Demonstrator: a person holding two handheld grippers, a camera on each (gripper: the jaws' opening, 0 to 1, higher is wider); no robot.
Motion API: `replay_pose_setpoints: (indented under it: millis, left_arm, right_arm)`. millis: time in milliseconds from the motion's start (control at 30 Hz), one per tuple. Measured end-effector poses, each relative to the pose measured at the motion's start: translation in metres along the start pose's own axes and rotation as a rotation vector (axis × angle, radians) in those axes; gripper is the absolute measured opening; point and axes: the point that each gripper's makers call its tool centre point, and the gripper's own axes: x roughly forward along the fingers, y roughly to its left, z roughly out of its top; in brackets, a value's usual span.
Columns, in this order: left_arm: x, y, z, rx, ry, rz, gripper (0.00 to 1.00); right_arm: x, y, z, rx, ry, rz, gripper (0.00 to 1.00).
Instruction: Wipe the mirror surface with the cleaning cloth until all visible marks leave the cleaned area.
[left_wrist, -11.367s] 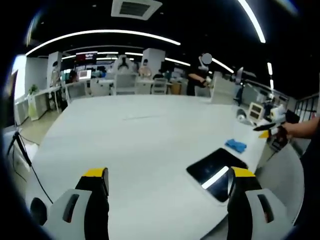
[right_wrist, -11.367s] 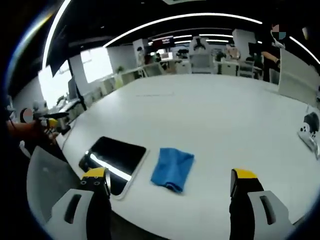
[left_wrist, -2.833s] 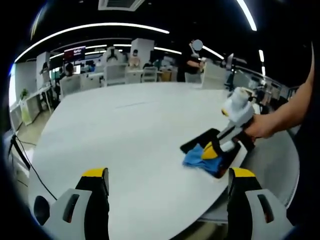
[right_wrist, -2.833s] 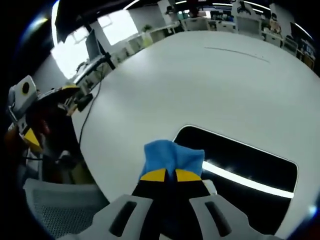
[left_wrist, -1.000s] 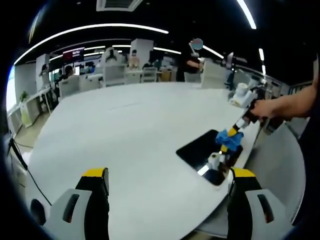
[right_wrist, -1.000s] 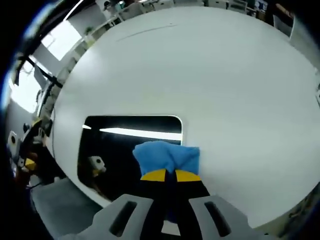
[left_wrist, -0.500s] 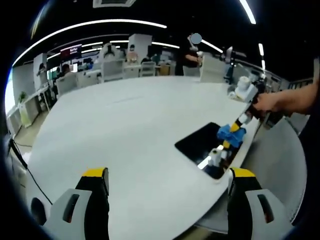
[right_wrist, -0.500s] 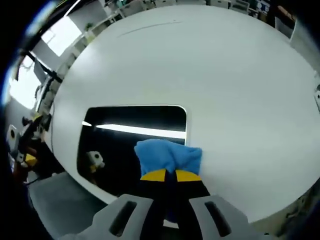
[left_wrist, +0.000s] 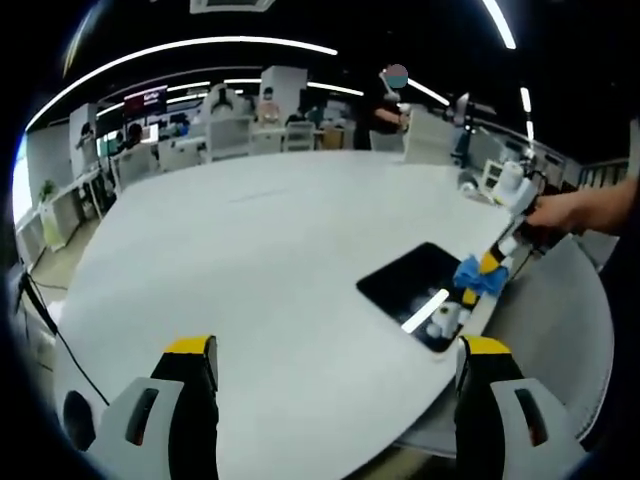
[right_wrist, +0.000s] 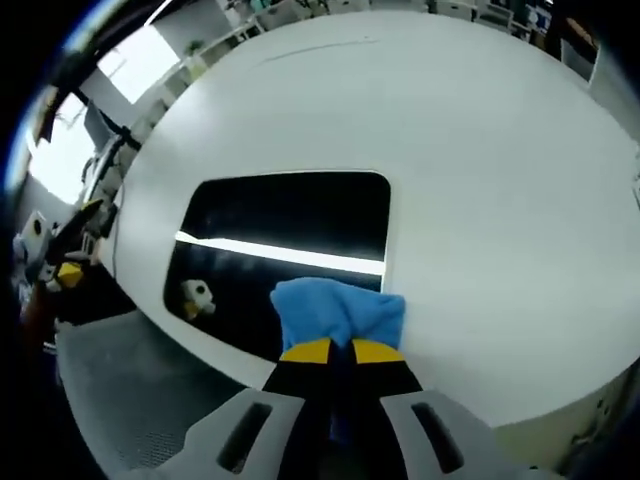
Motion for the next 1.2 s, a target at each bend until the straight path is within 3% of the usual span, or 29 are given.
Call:
replay_pose_setpoints:
  millis: [67, 300, 567, 900, 1200]
  left_arm:
    - [0.001, -0.001, 0.001, 0.002, -0.002, -0.003, 1.00]
    - [0.001, -0.003, 0.001, 0.006, -0.003, -0.011, 1.00]
    - [-0.005, 0.002, -0.006, -0.011, -0.008, 0.001, 1.00]
    - [-0.012, 0.002, -0.016, -0.029, -0.009, 0.000, 1.00]
    - [-0.023, 0.015, -0.017, -0.048, -0.021, 0.024, 1.00]
  right_arm:
    - [0.001, -0.001, 0.000, -0.023, 0.005, -0.007, 0.01]
    - [0.002, -0.001, 0.001, 0.071, 0.036, -0.049, 0.00]
    - [0.008, 0.014, 0.008, 0.012, 0.040, -0.074, 0.00]
    - [0.022, 0.059, 0.019, 0.006, 0.079, -0.056, 0.00]
    - [0.039, 0.106, 0.029, -0.038, 0.090, -0.020, 0.00]
